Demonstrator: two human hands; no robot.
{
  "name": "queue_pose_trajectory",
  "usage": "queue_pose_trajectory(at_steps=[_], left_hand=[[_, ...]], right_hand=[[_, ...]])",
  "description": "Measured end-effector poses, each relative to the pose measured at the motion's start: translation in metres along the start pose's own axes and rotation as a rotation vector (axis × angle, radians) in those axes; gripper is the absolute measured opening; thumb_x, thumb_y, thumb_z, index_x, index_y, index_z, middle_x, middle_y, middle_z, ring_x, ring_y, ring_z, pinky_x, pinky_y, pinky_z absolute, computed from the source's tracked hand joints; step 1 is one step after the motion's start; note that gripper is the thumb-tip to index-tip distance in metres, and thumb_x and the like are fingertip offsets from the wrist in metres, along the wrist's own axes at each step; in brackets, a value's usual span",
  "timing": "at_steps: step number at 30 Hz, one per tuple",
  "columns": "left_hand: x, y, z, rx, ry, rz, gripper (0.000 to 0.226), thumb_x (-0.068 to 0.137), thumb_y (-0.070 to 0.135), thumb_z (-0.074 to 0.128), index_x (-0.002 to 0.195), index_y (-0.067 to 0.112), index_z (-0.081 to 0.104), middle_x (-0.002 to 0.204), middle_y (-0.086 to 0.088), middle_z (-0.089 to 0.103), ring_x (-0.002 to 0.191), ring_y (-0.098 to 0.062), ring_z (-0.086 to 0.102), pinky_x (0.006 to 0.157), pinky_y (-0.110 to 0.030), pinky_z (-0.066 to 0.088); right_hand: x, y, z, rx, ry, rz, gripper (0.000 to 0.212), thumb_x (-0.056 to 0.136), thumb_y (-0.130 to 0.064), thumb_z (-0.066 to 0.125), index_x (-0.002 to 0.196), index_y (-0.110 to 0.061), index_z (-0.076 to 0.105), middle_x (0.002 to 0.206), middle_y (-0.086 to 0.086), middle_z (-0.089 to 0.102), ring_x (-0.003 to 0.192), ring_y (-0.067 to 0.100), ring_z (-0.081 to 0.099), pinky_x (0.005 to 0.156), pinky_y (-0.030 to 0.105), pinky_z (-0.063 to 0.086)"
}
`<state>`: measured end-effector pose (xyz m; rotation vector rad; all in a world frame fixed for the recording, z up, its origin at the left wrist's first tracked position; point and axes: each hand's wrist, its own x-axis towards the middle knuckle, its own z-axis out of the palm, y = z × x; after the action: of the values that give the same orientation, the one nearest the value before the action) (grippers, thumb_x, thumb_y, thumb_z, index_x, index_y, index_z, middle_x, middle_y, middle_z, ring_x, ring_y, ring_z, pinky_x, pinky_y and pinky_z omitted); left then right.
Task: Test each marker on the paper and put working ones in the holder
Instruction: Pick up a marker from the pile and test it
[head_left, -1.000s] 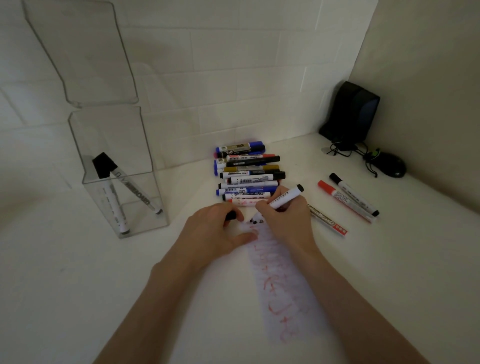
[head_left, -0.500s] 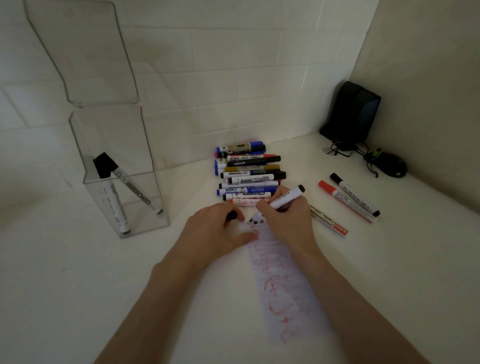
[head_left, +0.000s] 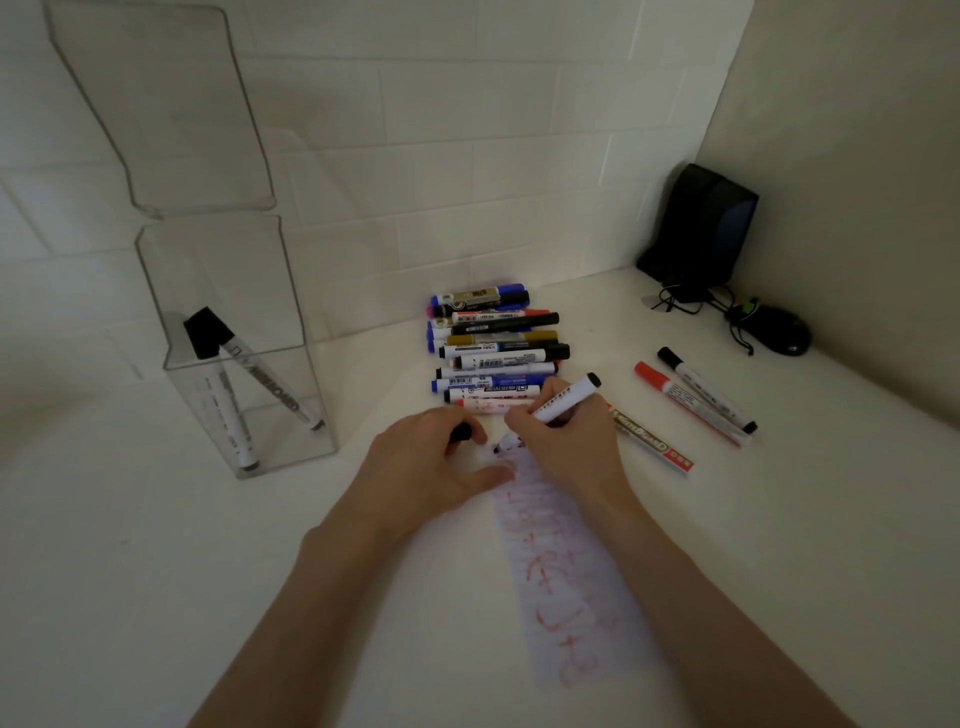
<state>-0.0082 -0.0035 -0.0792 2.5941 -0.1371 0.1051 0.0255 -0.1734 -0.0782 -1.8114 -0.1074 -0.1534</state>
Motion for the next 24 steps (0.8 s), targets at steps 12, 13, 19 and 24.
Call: queue_pose_trajectory(at_steps=[12, 13, 19, 24], left_hand=[[-0.001, -0.009, 0.0, -0.232, 0.01, 0.126, 0.05, 0.102, 0.028, 0.053, 0.15, 0.022, 0.039, 0.129, 0.007, 0.05, 0.113, -0.002, 0.05, 0.102, -0.021, 0.042], [0.0, -0.012, 0.001, -0.267, 0.038, 0.167, 0.05, 0.104, 0.021, 0.046, 0.153, 0.017, 0.036, 0.127, 0.004, 0.05, 0.111, 0.002, 0.049, 0.101, -0.014, 0.039], [0.007, -0.011, 0.002, -0.405, 0.154, 0.144, 0.025, 0.098, 0.011, 0.06, 0.119, 0.025, 0.06, 0.092, 0.016, 0.071, 0.075, -0.001, 0.063, 0.071, -0.01, 0.041], [0.007, -0.006, 0.001, -0.508, 0.157, 0.175, 0.014, 0.096, 0.01, 0.063, 0.105, 0.02, 0.057, 0.09, 0.013, 0.074, 0.074, -0.004, 0.065, 0.067, -0.01, 0.044]], right_hand=[[0.006, -0.001, -0.008, 0.177, 0.111, 0.148, 0.018, 0.089, -0.011, 0.075, 0.077, -0.006, 0.061, 0.056, 0.002, 0.053, 0.046, 0.007, 0.044, 0.046, 0.019, 0.042], [0.007, -0.002, -0.009, 0.228, 0.112, 0.161, 0.018, 0.09, -0.012, 0.076, 0.079, -0.006, 0.062, 0.056, 0.004, 0.052, 0.046, 0.009, 0.042, 0.045, 0.02, 0.04], [0.003, -0.016, -0.011, 0.439, 0.05, 0.142, 0.021, 0.089, -0.017, 0.079, 0.077, -0.013, 0.062, 0.058, 0.002, 0.055, 0.047, 0.01, 0.042, 0.044, 0.021, 0.037], [0.001, -0.016, -0.01, 0.435, -0.014, 0.14, 0.02, 0.087, -0.02, 0.081, 0.084, -0.01, 0.065, 0.06, 0.002, 0.056, 0.048, 0.01, 0.045, 0.045, 0.02, 0.039]])
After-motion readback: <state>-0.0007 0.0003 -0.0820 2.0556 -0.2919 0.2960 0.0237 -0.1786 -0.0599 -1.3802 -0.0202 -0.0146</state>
